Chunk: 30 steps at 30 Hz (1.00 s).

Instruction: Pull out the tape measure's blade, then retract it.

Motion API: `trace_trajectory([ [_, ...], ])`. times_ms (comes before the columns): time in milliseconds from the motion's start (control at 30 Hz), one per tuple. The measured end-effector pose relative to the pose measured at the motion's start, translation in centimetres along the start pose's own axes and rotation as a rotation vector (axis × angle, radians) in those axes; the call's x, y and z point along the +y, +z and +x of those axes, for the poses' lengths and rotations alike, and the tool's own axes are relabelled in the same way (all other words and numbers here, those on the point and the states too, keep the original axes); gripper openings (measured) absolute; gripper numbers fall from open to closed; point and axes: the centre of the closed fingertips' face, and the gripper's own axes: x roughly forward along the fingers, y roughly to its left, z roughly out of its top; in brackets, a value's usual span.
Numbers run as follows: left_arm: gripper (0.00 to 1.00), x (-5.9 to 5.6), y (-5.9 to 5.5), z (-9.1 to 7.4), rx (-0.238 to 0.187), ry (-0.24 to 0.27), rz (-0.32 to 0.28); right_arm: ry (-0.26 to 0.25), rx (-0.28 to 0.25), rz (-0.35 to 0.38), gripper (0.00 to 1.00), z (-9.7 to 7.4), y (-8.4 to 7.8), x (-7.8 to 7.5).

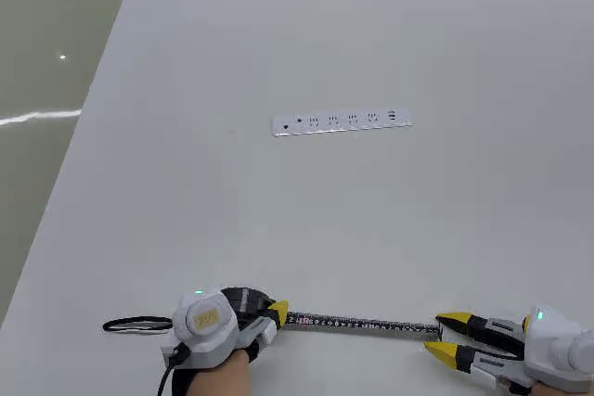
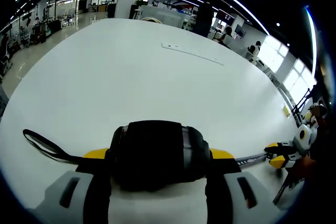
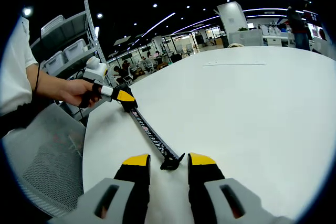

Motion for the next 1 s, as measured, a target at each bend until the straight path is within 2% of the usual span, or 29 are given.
trace_trajectory([
  [500, 0.71, -0.01, -0.01, -0.02, -0.001, 0.001, 0.002, 0.025, -0.011, 0.026, 0.17, 0.12, 0.05, -0.34],
  [1000, 0.71, -0.01, -0.04, 0.01, -0.002, 0.001, 0.006, 0.038, -0.020, 0.032, 0.16, 0.23, -0.04, -0.43],
])
